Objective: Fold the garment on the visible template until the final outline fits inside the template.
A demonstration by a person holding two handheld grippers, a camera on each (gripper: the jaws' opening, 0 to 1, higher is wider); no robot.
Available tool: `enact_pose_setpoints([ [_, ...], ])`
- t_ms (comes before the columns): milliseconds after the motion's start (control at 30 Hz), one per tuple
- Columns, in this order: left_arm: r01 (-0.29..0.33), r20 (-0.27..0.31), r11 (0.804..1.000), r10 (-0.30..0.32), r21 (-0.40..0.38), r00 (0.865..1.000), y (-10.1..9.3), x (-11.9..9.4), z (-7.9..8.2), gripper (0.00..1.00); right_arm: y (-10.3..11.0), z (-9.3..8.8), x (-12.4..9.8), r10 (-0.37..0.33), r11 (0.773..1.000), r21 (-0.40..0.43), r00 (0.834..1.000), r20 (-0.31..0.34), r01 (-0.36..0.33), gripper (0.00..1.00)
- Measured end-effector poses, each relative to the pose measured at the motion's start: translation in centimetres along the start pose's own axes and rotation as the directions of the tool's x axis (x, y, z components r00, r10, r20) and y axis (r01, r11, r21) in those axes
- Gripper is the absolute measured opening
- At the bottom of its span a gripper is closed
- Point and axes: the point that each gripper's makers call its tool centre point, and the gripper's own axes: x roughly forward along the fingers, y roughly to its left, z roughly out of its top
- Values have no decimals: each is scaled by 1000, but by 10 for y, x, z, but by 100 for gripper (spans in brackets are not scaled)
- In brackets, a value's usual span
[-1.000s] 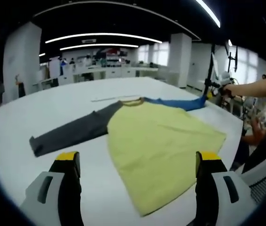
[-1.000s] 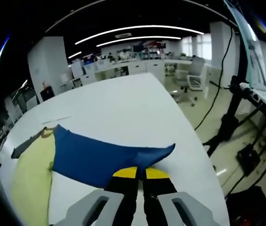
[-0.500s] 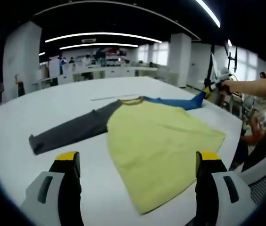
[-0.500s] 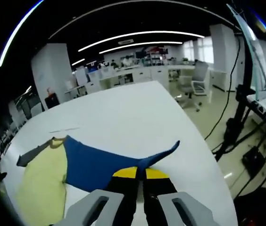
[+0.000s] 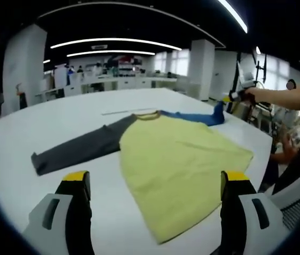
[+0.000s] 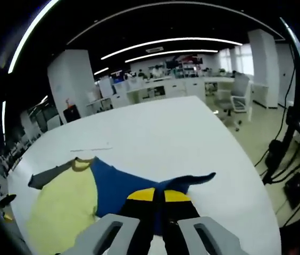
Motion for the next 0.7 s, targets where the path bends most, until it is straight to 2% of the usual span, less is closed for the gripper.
enact_pose_setpoints([
  [133, 5, 16, 1000, -5, -11, 1000, -1, -1, 1, 99, 13, 3, 4, 20, 1000, -19, 1000, -2, -20, 0],
  [700, 5, 10, 1000, -5, -5, 1000, -5, -3, -2, 99, 63, 7, 22, 93, 994, -55, 996, -11, -94, 0],
])
